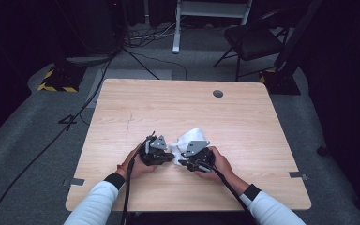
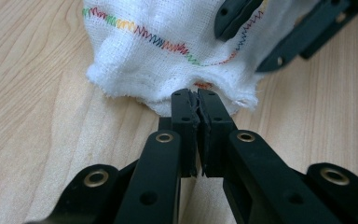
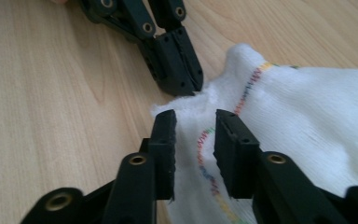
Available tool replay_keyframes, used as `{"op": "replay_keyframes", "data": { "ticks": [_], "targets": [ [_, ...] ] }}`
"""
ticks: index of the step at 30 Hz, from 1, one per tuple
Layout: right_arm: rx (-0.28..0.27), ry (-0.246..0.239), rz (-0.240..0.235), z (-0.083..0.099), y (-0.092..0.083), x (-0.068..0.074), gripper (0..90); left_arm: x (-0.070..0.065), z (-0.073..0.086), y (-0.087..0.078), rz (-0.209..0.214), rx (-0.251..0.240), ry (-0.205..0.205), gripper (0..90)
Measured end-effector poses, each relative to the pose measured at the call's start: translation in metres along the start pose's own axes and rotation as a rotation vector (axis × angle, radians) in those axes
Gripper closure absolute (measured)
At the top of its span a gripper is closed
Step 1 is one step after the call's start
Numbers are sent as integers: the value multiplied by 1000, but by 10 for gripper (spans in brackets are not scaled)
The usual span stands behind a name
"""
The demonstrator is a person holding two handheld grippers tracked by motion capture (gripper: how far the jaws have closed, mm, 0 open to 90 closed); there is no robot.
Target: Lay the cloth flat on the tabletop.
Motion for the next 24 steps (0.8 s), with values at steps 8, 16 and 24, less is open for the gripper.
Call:
{"op": "replay_keyframes", "data": {
  "ticks": [8,16,24],
  "targets": [
    [28,-15,17,3,14,4,767,-1,0,-1,-1,0,9,863],
    [-14,3,15,2,1,1,808,-2,1,-2,-3,7,29,864],
    [-54,13,40,-1,-19,-4,850,0,1,-7,-22,2,37,864]
  ]
}}
Point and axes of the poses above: each handheld gripper's, and its own axes: y roughly forward along the jaws, z roughly out of its underside, x roughly to its left, the point moved 5 cm from there along y, roughly forward along the jaws, and after that the axes turned 15 degrees about -z, right-handed, at the moved point
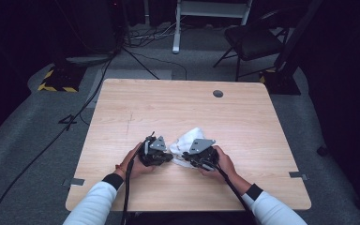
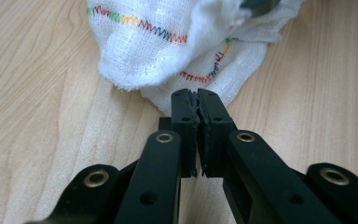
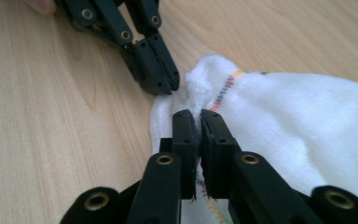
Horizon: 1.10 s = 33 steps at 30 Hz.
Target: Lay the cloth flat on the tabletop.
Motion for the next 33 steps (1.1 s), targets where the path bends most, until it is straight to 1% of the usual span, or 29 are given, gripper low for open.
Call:
{"op": "replay_keyframes", "data": {
  "ticks": [1,4,5,7,9,10,11,13,15,17,18,20,22,23,24,25,26,27,28,30,31,33],
  "targets": [
    [-9,2,2,-1,-4,-1,850,0,0,-2,-2,-1,8,863],
    [-37,1,30,-3,-19,-4,850,1,-1,-7,-14,-15,5,864],
    [-56,9,42,-3,-27,-6,850,2,-2,-8,-16,-18,8,864],
    [-82,26,64,-3,-39,-11,850,2,-3,-11,-18,-32,1,864],
    [-108,36,91,-2,-54,-16,851,2,-4,-14,-29,-37,6,864],
    [-131,53,123,2,-69,-21,852,3,-4,-15,-33,-42,8,864],
    [-131,53,123,2,-69,-21,852,3,-5,-17,-35,-48,3,864],
    [-143,67,155,8,-84,-26,852,5,-7,-21,-47,-60,0,864],
    [-159,92,185,16,-101,-32,853,8,-9,-26,-66,-74,1,864],
    [-174,119,215,26,-117,-37,853,11,-11,-33,-80,-97,-11,864],
    [-178,133,228,31,-124,-40,853,12,-12,-35,-81,-108,-28,865],
    [-186,160,250,43,-137,-43,853,14,-13,-41,-78,-131,-48,865],
    [-189,194,265,54,-148,-45,854,14,-13,-44,-80,-136,-52,865],
    [-189,202,269,60,-152,-46,854,13,-12,-44,-72,-138,-54,865],
    [-189,221,263,66,-154,-47,854,11,-12,-44,-62,-136,-48,866],
    [-183,236,254,72,-154,-46,853,8,-11,-43,-52,-124,-41,866],
    [-171,252,242,79,-153,-46,852,3,-11,-40,-42,-108,-22,867],
    [-147,272,229,85,-149,-45,850,-3,-10,-37,-26,-86,7,867],
    [-110,284,218,93,-144,-43,847,-7,-9,-35,-17,-77,8,866],
    [-61,303,192,103,-137,-39,828,-16,-7,-30,6,-46,46,865],
    [-38,316,170,109,-133,-36,828,-20,-7,-28,13,-35,54,865],
    [5,329,159,119,-128,-30,826,-26,-5,-27,28,-19,52,865]
  ]
}}
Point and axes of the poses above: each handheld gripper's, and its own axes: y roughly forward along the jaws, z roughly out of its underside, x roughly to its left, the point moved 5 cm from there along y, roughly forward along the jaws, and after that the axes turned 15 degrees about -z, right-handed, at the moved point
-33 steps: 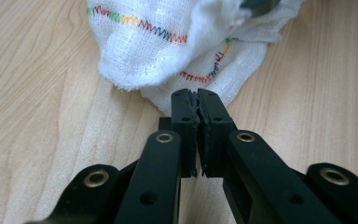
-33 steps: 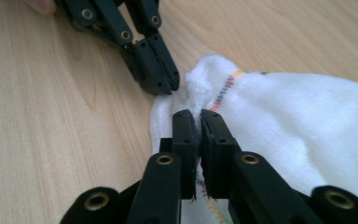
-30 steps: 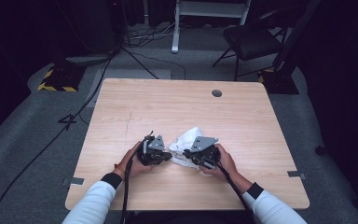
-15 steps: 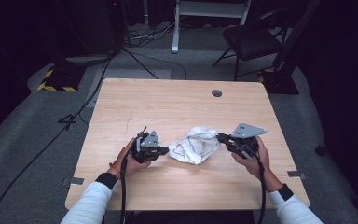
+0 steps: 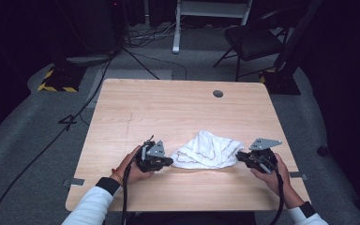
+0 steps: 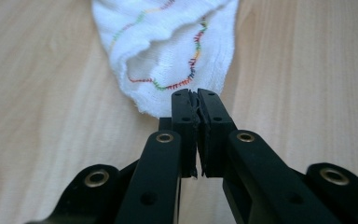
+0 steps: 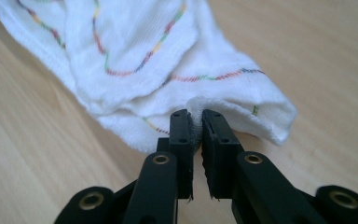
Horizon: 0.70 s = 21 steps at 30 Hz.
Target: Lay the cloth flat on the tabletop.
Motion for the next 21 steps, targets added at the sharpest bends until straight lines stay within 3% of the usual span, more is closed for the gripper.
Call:
{"op": "replay_keyframes", "data": {
  "ticks": [6,7,8,9,10,11,12,14,18,21],
  "targets": [
    [64,-9,-7,24,-5,7,746,-13,10,-5,-18,47,2,846],
    [43,-23,-7,27,-10,7,688,-14,11,-9,-40,45,-2,783],
    [43,-23,-7,27,-10,7,688,-14,11,-9,-40,45,-2,700],
    [24,-32,-4,27,-12,6,664,-13,11,-10,-61,40,-11,700],
    [4,-35,0,25,-14,6,646,-12,10,-11,-72,33,-24,632],
    [-33,-51,10,19,-18,6,609,-10,8,-12,-88,22,-45,480],
    [-33,-51,10,19,-18,6,609,-8,6,-12,-112,19,-63,480],
    [-66,-80,-1,13,-20,7,587,-6,-2,-11,-117,-6,-81,395],
    [-79,-137,-17,3,-14,9,590,-13,-26,-2,-129,-56,-21,345],
    [-57,-150,-21,-6,0,7,585,-27,-45,17,-90,-55,36,343]
  ]
}}
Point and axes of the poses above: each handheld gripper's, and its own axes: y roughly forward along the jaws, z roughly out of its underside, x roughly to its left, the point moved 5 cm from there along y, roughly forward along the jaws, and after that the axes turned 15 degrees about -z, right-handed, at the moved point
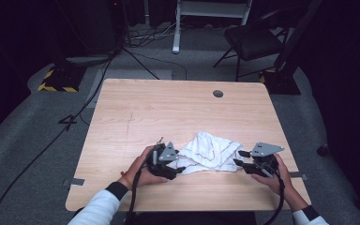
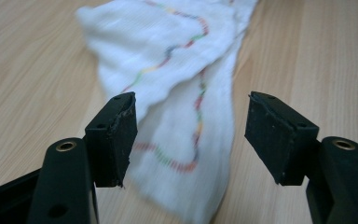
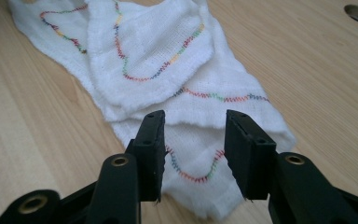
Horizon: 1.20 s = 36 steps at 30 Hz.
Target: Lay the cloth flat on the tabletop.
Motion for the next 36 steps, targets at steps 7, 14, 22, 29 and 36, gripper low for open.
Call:
{"op": "replay_keyframes", "data": {
  "ticks": [7,14,22,29,36],
  "targets": [
    [78,-17,-20,-12,35,-14,603,-20,-28,45,46,28,88,355],
    [128,4,-82,-7,53,-26,653,-2,-18,66,48,67,85,630],
    [148,-33,-65,-10,54,-25,868,16,-11,55,47,52,86,875],
    [61,-4,16,-16,26,-31,878,37,-9,36,11,23,31,878],
    [56,80,79,-7,17,-47,857,69,20,28,-44,95,-48,874]
  ]
}}
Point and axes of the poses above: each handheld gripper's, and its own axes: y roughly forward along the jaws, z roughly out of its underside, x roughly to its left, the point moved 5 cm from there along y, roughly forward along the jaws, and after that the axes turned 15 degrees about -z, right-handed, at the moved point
